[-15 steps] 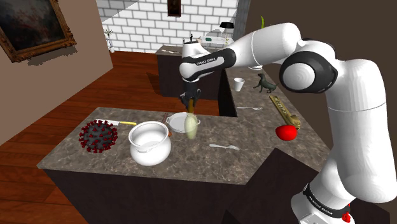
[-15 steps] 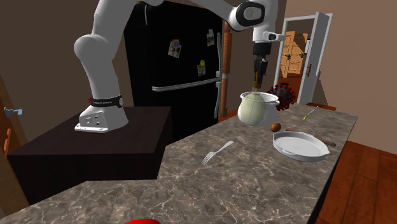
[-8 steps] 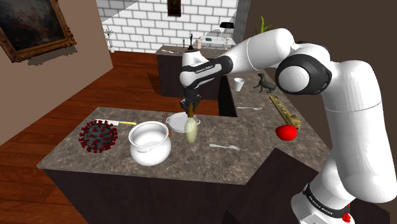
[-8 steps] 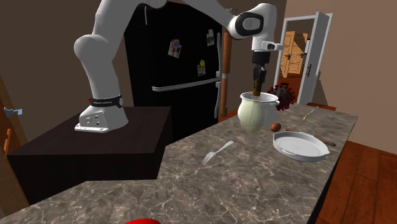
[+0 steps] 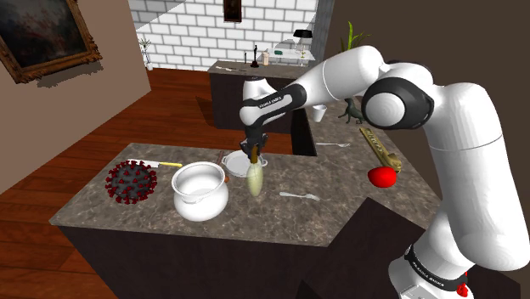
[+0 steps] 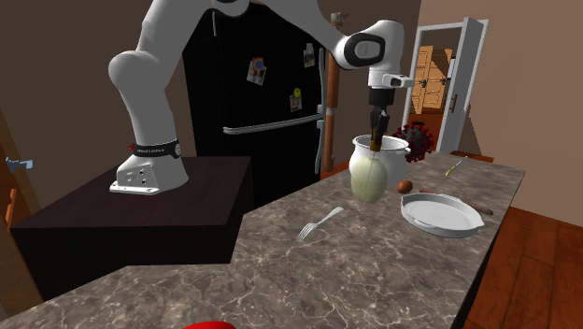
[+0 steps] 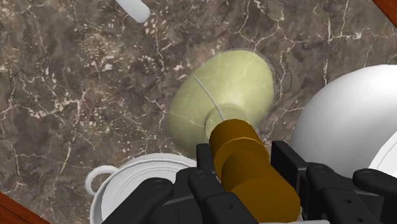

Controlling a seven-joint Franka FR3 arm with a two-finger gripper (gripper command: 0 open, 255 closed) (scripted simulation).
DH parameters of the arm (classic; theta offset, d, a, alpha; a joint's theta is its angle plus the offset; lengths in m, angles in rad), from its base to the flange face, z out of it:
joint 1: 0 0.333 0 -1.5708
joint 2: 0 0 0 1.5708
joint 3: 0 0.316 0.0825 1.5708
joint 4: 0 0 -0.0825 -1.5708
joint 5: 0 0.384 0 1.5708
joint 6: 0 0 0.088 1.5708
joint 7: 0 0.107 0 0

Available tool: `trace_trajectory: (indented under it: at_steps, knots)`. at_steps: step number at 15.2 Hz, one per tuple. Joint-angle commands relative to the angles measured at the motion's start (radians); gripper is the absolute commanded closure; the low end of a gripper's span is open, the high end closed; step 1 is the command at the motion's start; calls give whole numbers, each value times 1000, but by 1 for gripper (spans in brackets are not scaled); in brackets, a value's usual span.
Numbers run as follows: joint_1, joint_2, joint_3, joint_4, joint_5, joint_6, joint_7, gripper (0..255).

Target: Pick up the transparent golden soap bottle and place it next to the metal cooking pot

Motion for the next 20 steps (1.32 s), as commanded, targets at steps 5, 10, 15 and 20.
trace_trajectory:
  at_steps: [5, 10, 15, 20]
  knots:
    - [-1, 2, 0, 0, 0, 3, -1, 255]
    - [-1, 2, 0, 0, 0, 3, -1, 0]
    - [3, -46, -5, 29, -8, -73, 4, 0]
    - [4, -57, -6, 39, -10, -94, 6, 0]
